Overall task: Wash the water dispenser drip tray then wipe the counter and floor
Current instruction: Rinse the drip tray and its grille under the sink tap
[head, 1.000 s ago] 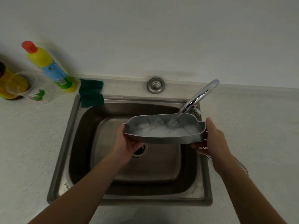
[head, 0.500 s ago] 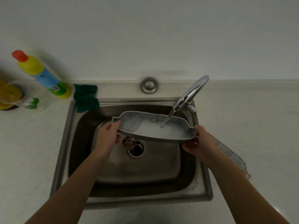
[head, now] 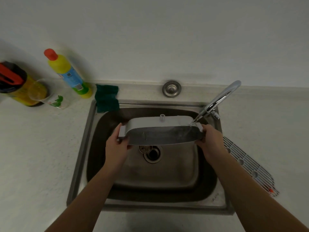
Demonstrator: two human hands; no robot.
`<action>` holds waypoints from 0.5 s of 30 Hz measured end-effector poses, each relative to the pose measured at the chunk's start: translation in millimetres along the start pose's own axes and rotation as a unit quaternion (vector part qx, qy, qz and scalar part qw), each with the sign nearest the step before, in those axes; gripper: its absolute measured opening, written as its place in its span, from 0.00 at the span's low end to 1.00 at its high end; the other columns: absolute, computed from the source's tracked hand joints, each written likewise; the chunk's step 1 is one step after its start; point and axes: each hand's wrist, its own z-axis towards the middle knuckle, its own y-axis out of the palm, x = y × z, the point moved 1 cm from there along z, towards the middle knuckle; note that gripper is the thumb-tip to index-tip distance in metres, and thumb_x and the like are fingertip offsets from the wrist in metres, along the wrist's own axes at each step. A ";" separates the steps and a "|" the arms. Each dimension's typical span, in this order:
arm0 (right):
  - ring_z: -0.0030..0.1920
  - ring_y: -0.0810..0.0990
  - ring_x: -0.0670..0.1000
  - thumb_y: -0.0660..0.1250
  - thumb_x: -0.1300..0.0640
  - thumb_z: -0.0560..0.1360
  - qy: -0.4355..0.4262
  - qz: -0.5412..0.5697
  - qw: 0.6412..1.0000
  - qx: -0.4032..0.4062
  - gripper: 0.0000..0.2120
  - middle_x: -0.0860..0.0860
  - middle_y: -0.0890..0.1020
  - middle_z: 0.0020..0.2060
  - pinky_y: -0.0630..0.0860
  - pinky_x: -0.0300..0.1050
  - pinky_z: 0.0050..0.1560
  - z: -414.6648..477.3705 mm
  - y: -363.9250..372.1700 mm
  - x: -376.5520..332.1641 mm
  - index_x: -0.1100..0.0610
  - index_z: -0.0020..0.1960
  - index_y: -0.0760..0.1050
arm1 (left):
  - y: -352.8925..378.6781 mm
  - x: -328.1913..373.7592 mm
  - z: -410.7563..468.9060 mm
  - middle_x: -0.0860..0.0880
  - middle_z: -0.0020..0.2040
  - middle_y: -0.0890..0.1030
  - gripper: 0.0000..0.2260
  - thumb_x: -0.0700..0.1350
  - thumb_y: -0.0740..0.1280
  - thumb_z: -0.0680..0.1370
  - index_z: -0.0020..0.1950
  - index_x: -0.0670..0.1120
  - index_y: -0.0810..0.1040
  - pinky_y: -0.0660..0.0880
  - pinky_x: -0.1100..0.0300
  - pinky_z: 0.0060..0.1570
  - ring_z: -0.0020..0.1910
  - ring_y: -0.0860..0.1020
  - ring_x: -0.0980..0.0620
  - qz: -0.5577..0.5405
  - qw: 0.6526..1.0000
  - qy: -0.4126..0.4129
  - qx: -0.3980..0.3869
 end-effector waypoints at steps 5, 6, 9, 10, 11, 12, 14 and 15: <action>0.54 0.83 0.53 0.60 0.57 0.83 -0.017 0.121 0.992 0.039 0.15 0.48 0.85 0.51 0.83 0.55 0.56 -21.1 -12.5 -10.7 0.50 0.63 0.82 | 18.2 -25.1 6.3 0.46 0.62 0.81 0.19 0.34 0.60 0.82 0.69 0.50 0.76 0.82 0.53 0.51 0.56 0.83 0.46 -0.108 0.969 -0.214 -0.059; 0.53 0.83 0.47 0.59 0.56 0.83 -0.037 0.117 0.991 0.044 0.16 0.41 0.86 0.49 0.82 0.52 0.56 -24.6 -15.4 -10.5 0.45 0.64 0.82 | 20.7 -28.1 6.2 0.44 0.62 0.81 0.19 0.33 0.59 0.80 0.67 0.48 0.77 0.83 0.53 0.49 0.56 0.83 0.45 -0.151 0.958 -0.231 -0.077; 0.49 0.81 0.35 0.59 0.53 0.81 -0.123 0.065 0.988 0.064 0.18 0.27 0.83 0.44 0.78 0.44 0.52 -38.8 -25.7 -7.9 0.38 0.66 0.77 | 30.7 -30.6 5.3 0.41 0.63 0.81 0.18 0.37 0.57 0.82 0.69 0.44 0.76 0.83 0.51 0.51 0.59 0.82 0.41 -0.227 0.935 -0.260 -0.081; 0.50 0.81 0.37 0.59 0.54 0.81 -0.131 0.063 0.987 0.069 0.19 0.29 0.83 0.45 0.78 0.45 0.54 -40.2 -27.5 -3.7 0.39 0.68 0.77 | 34.1 -30.3 5.5 0.41 0.62 0.82 0.15 0.41 0.58 0.84 0.69 0.44 0.76 0.82 0.51 0.51 0.59 0.82 0.42 -0.213 0.939 -0.263 -0.068; 0.51 0.81 0.39 0.59 0.54 0.82 -0.131 0.061 0.987 0.070 0.20 0.31 0.83 0.47 0.78 0.47 0.57 -41.9 -28.7 -0.1 0.41 0.70 0.77 | 37.8 -30.3 6.3 0.42 0.61 0.83 0.14 0.46 0.59 0.86 0.69 0.46 0.77 0.82 0.52 0.50 0.59 0.83 0.44 -0.184 0.946 -0.260 -0.057; 0.52 0.80 0.39 0.59 0.56 0.83 -0.129 0.062 0.987 0.071 0.20 0.31 0.82 0.48 0.78 0.48 0.59 -41.9 -29.3 4.8 0.43 0.71 0.77 | 40.4 -30.5 7.5 0.44 0.61 0.84 0.14 0.49 0.60 0.86 0.68 0.47 0.78 0.81 0.54 0.49 0.58 0.83 0.46 -0.154 0.955 -0.250 -0.053; 0.50 0.80 0.37 0.59 0.58 0.84 -0.122 0.082 0.986 0.078 0.20 0.29 0.83 0.47 0.76 0.44 0.56 -42.2 -31.0 13.5 0.45 0.71 0.77 | 42.6 -27.8 10.4 0.45 0.60 0.86 0.13 0.51 0.60 0.86 0.65 0.50 0.81 0.81 0.54 0.50 0.57 0.84 0.48 -0.111 0.968 -0.219 -0.047; 0.50 0.81 0.35 0.60 0.58 0.84 -0.115 0.097 0.985 0.081 0.20 0.28 0.83 0.48 0.76 0.42 0.54 -42.7 -31.2 17.2 0.44 0.71 0.77 | 42.1 -24.8 11.4 0.45 0.60 0.86 0.13 0.51 0.61 0.86 0.64 0.51 0.82 0.81 0.54 0.50 0.57 0.84 0.48 -0.099 0.973 -0.202 -0.042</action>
